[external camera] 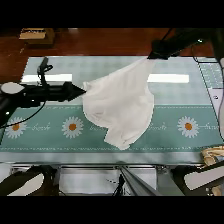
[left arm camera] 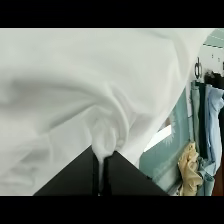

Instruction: Fold the shirts.

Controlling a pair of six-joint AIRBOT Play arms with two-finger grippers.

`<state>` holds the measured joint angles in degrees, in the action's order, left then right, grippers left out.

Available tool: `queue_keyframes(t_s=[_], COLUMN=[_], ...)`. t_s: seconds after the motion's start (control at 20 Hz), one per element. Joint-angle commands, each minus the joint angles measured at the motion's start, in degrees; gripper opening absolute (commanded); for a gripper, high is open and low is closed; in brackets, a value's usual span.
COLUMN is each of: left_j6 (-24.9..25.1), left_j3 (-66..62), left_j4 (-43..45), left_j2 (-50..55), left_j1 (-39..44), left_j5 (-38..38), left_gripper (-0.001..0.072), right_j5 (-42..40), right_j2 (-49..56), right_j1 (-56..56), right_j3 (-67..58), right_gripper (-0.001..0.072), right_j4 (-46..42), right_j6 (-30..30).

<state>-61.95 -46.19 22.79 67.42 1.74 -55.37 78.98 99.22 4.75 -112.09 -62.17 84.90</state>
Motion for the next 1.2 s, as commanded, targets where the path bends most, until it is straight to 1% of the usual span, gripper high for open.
queue_keyframes(t_s=[0.0,0.1,0.2,0.25,0.3,0.35,0.4,0.45,0.5,0.55,0.6,0.65,0.75,0.8,0.85,1.0,1.15], left_j6=[6.1,6.3,8.2,9.4,10.0,10.1,10.1,10.1,10.1,10.0,8.0,4.0,-4.0,-6.6,-7.3,-6.2,-6.1], left_j3=[0.8,0.8,0.8,0.3,-0.5,-1.9,-3.7,-5.6,-7.8,-9.7,-11.7,-13.0,-13.6,-12.9,-11.3,-5.7,-3.7], left_j4=[-7.8,-9.5,-9.6,-9.6,-9.6,-9.6,-9.6,-9.6,-9.5,-8.6,-5.8,-1.0,13.0,19.2,22.8,23.1,23.1], left_j2=[10.1,13.2,13.9,13.8,13.8,13.8,13.8,13.8,13.8,13.8,13.7,13.7,13.7,13.7,13.7,14.0,16.0], left_j1=[0.8,0.8,0.5,-0.1,-1.0,-2.5,-4.2,-6.2,-8.8,-11.4,-14.2,-16.7,-20.2,-20.5,-20.3,-17.5,-12.0], left_j5=[3.8,3.8,3.8,3.1,1.7,-0.3,-2.7,-5.4,-8.9,-12.3,-15.1,-16.9,-20.2,-21.2,-21.7,-20.0,-17.0], left_gripper=[0.0027,0.0028,0.003,0.0054,0.0113,0.0177,0.0296,0.0396,0.0471,0.0472,0.0472,0.0472,0.0472,0.0472,0.0472,0.0472,0.0472], right_j5=[-3.8,-3.8,-4.5,-5.0,-5.1,-4.9,-4.2,-3.0,-0.9,1.6,4.3,7.6,15.9,18.3,18.6,17.5,14.9], right_j2=[6.8,8.5,8.7,8.4,7.8,7.0,5.6,4.0,1.9,-0.2,-2.1,-3.7,-4.9,-4.9,-4.9,-4.9,-4.9], right_j1=[0.0,0.0,-0.1,-0.3,-0.7,-1.2,-2.1,-3.1,-4.3,-5.8,-7.2,-8.6,-11.4,-13.5,-15.5,-19.2,-18.9], right_j3=[0.0,0.0,0.0,0.0,0.0,0.0,0.0,0.0,0.0,0.0,0.0,0.0,0.0,0.5,1.9,8.8,14.4], right_gripper=[0.0024,0.0025,0.0026,0.0028,0.0087,0.0172,0.0267,0.0357,0.0372,0.0372,0.0372,0.0372,0.0371,0.0371,0.0372,0.0373,0.0373], right_j4=[0.1,0.1,0.0,0.3,0.5,0.7,0.7,0.7,0.2,-1.7,-5.6,-11.4,-23.9,-25.0,-22.3,-11.6,-8.0], right_j6=[0.2,0.4,0.3,0.3,0.3,0.3,0.3,-0.4,-1.8,-3.3,-4.2,-4.5,-5.0,-4.5,-3.3,-1.1,-1.1])
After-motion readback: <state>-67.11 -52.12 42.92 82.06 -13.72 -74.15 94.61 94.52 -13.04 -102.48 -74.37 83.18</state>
